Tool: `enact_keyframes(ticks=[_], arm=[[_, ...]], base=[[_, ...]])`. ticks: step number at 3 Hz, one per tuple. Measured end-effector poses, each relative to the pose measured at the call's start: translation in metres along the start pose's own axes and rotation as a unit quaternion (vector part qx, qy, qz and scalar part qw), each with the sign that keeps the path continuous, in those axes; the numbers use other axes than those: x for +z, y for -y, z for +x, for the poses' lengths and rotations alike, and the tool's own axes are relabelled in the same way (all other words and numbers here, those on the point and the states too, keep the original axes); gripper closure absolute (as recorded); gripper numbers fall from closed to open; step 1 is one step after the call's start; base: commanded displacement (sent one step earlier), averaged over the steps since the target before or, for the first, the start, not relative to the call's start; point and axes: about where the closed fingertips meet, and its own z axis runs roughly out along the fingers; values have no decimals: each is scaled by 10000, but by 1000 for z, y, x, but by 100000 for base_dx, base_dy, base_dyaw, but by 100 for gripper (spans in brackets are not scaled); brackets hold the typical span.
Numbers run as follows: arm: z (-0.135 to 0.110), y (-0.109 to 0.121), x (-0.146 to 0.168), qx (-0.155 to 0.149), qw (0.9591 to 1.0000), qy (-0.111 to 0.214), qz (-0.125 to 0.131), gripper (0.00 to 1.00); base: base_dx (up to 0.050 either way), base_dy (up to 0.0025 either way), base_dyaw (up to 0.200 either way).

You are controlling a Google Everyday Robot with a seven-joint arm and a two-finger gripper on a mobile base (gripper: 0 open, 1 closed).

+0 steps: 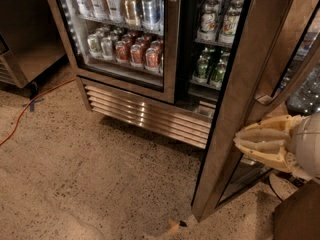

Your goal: Open right fridge door

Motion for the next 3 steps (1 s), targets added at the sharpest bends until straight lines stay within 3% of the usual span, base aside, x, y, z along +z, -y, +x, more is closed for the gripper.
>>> enact_keyframes(ticks=[1,2,3], arm=[[-2,-5,0,-35,10000,10,2,100],[2,-29,1,-52,9999,122,-70,100],[25,-91,-10,-168,9989,438,-95,100]], base=[[0,0,0],[0,0,0],[0,0,0]])
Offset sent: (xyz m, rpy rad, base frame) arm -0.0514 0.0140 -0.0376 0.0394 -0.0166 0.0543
